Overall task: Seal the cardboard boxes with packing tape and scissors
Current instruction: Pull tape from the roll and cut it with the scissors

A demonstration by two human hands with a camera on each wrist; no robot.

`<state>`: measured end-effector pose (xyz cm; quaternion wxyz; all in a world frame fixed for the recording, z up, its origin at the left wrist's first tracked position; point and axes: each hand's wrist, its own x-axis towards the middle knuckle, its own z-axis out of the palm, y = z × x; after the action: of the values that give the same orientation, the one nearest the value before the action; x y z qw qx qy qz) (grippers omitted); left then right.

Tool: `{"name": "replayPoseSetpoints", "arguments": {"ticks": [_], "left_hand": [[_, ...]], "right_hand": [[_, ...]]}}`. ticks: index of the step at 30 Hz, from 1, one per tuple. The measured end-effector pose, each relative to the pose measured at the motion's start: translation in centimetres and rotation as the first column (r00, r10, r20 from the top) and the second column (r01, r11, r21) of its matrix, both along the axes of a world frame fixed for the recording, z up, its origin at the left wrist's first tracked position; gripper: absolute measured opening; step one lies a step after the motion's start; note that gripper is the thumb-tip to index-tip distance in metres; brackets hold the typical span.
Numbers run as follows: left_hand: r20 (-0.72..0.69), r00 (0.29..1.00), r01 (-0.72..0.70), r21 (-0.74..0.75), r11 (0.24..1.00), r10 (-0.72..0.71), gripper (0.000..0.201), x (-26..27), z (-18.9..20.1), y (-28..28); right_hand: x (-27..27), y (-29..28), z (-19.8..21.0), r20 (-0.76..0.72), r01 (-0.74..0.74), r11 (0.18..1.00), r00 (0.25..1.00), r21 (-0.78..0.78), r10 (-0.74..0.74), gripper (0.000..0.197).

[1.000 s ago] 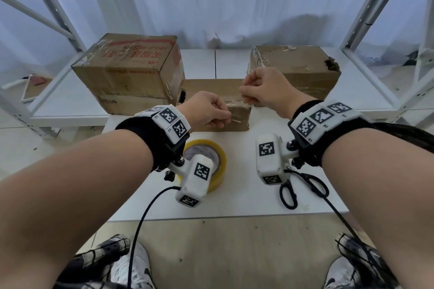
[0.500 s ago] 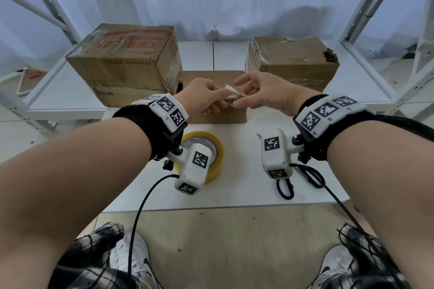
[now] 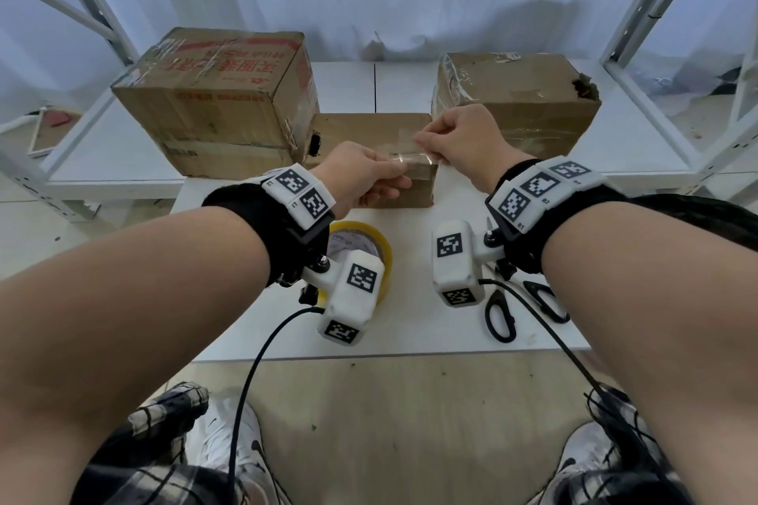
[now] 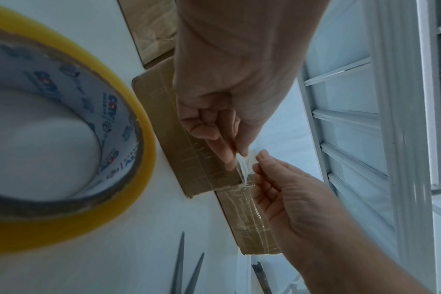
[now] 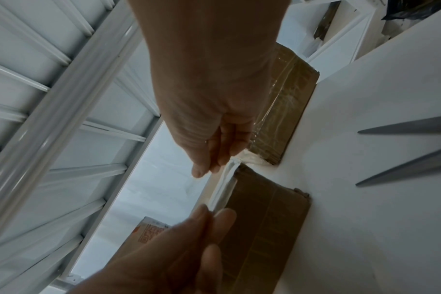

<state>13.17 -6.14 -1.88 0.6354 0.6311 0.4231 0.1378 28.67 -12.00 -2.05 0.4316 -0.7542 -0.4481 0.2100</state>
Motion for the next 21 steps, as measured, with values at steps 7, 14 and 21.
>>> {"name": "replayPoseSetpoints", "arguments": {"ticks": [7, 14, 21], "left_hand": [[-0.009, 0.987, -0.159, -0.064, 0.985, 0.159, 0.021, 0.9, -0.4, -0.7], [-0.01, 0.978, -0.207, -0.033, 0.978, 0.207, 0.024, 1.0, -0.6, -0.8], [0.002, 0.981, -0.196, 0.0, 0.981, 0.196, 0.017, 0.8, -0.7, -0.6]], "right_hand": [[-0.7, 1.1, -0.2, 0.279, 0.047, 0.998, 0.96, -0.034, -0.036, 0.012], [-0.8, 1.7, -1.0, 0.263, 0.047, 0.998, 0.964, -0.035, -0.036, 0.007], [-1.1, 2.1, -1.5, 0.269, 0.064, 0.997, 0.962, -0.048, -0.049, 0.009]]}}
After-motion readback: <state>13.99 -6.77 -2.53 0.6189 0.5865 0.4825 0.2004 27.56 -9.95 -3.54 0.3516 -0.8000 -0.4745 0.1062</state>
